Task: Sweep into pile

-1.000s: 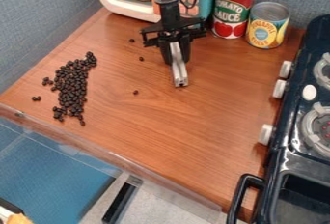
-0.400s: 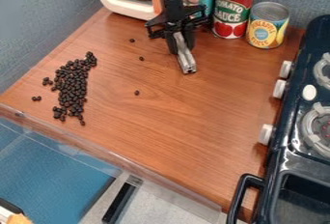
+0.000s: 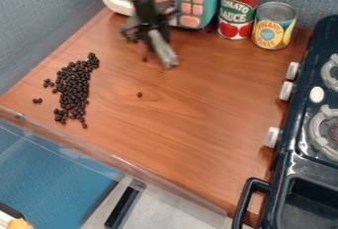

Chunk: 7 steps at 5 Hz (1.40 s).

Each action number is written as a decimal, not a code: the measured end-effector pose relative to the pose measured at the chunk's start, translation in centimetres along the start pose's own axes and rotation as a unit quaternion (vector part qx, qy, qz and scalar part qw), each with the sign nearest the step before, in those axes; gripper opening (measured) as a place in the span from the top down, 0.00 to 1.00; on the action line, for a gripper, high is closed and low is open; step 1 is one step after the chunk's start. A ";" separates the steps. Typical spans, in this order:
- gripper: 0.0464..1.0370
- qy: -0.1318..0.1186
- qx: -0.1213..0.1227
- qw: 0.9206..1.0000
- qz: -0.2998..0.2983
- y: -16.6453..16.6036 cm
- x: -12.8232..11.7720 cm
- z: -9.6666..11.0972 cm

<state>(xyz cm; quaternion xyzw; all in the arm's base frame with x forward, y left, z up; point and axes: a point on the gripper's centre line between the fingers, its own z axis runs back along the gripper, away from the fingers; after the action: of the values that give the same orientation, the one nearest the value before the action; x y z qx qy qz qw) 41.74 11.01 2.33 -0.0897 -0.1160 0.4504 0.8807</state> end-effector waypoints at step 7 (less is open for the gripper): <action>0.70 -0.007 -0.047 0.998 0.028 6.3 -4.0 5.2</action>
<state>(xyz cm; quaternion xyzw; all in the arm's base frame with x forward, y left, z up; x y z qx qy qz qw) 33.13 11.71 5.17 -0.1308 -0.1402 0.4699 0.8616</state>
